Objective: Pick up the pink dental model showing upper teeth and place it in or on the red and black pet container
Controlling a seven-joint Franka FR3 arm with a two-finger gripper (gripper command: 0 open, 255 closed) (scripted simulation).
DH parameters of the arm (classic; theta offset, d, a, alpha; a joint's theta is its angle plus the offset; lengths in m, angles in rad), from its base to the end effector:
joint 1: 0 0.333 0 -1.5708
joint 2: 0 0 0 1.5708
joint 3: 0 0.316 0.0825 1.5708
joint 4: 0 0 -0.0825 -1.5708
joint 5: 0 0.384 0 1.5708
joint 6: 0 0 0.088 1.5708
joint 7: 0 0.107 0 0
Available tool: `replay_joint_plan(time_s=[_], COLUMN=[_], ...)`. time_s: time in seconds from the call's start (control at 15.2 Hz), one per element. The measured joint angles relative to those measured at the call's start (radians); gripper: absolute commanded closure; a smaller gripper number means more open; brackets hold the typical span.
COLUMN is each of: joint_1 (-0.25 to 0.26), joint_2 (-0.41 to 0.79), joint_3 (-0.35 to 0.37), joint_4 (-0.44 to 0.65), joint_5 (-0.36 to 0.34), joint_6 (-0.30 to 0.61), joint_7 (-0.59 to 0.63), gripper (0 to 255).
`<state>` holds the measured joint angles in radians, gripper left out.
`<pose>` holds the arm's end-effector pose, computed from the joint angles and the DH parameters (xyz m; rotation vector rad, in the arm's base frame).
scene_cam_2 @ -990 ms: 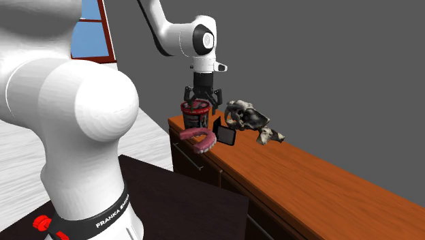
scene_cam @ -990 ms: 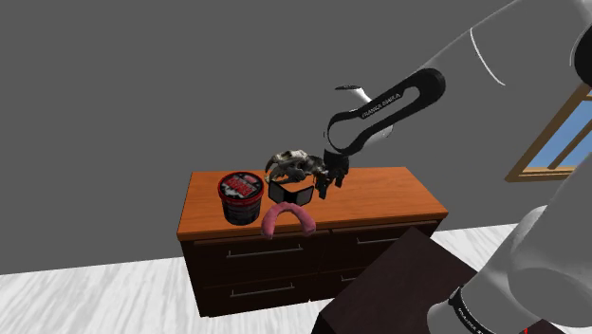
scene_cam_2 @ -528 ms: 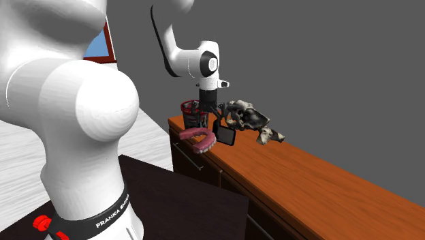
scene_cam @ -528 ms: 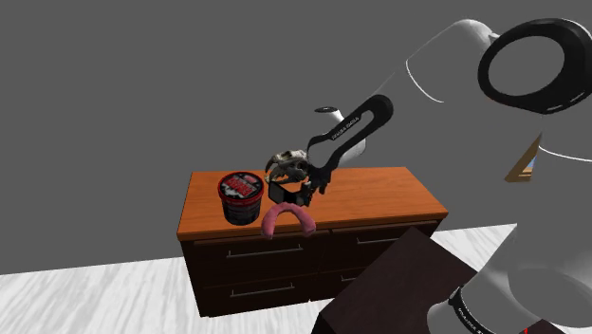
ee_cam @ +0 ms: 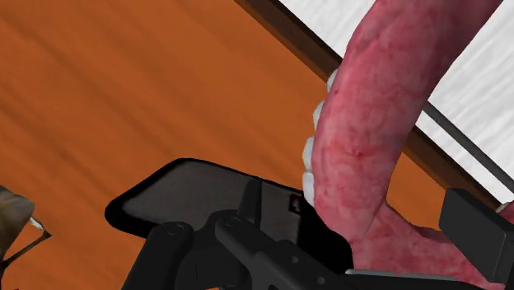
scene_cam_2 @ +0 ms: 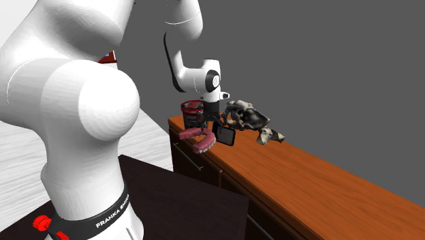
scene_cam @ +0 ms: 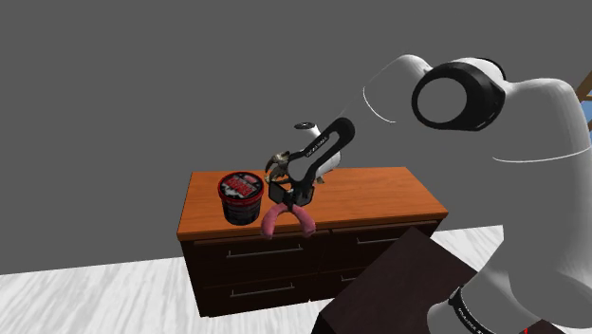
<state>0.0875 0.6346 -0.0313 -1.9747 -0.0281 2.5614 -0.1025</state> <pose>0.6016 0.0343 0.1386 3.0945 0.2921 -0.0755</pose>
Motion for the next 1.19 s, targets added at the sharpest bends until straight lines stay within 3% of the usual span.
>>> replay_joint_plan(time_s=[0.92, 0.99, 1.19], joint_1=[0.0, 0.0, -0.001], joint_2=[0.123, 0.123, 0.123], joint_3=[0.001, 0.001, 0.001], joint_4=[0.059, 0.059, 0.059], joint_5=[-0.002, -0.002, -0.002], joint_6=[0.067, 0.067, 0.068], joint_7=[0.002, 0.002, 0.002], gripper=[0, 255, 255])
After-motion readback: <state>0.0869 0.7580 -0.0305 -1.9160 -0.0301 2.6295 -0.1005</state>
